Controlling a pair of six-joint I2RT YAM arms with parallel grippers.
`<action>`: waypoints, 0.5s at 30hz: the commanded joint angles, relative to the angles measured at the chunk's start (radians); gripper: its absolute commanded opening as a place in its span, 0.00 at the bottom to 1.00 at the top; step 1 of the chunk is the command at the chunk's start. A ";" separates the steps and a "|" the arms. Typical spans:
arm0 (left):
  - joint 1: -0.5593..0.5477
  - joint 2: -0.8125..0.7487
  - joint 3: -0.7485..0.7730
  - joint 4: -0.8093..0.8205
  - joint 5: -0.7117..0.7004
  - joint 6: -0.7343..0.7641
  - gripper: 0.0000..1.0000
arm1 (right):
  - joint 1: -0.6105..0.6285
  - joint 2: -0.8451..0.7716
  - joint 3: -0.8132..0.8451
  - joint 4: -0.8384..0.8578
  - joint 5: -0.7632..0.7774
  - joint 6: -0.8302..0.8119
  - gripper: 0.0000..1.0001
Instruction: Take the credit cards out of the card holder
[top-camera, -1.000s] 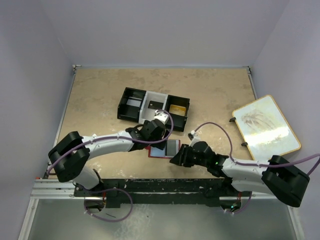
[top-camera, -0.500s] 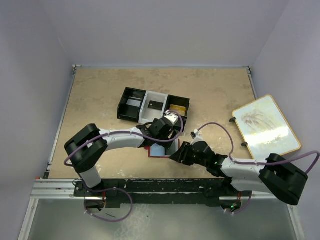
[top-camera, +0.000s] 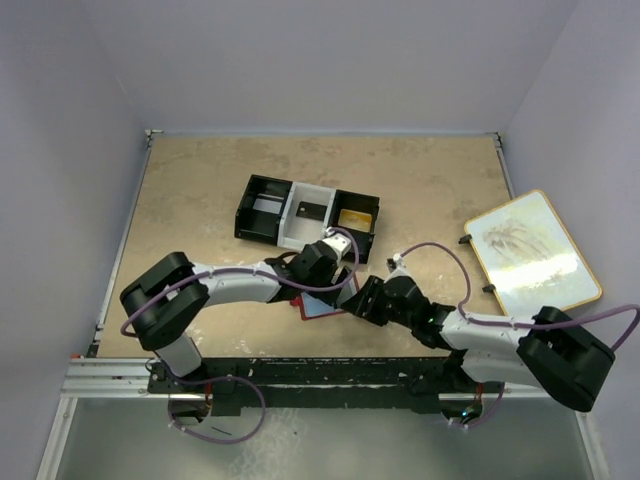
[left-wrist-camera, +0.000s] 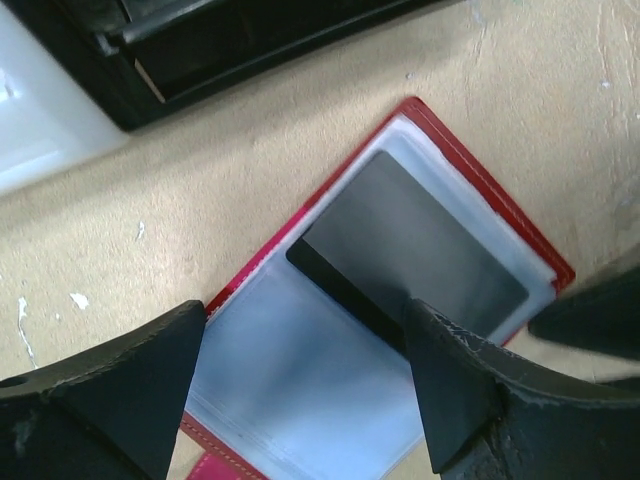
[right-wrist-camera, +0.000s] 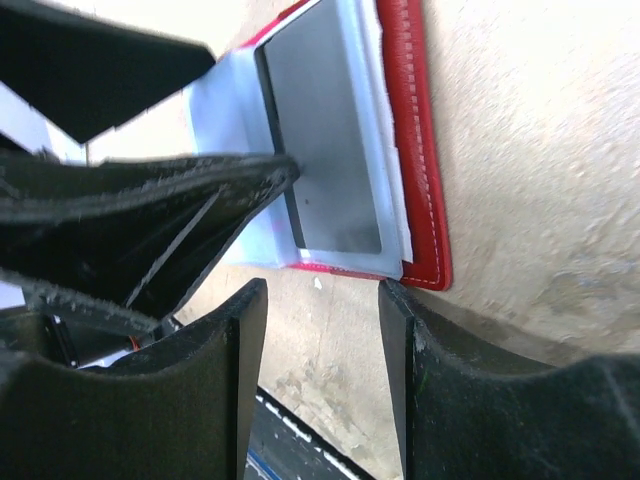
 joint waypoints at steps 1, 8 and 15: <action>-0.006 -0.069 -0.058 0.005 0.073 -0.067 0.77 | -0.065 0.006 -0.017 -0.080 0.028 -0.039 0.53; -0.009 -0.191 -0.181 0.083 0.150 -0.176 0.75 | -0.114 0.017 0.051 -0.131 0.007 -0.131 0.53; -0.062 -0.229 -0.329 0.253 0.170 -0.333 0.72 | -0.114 0.106 0.141 -0.116 -0.066 -0.290 0.51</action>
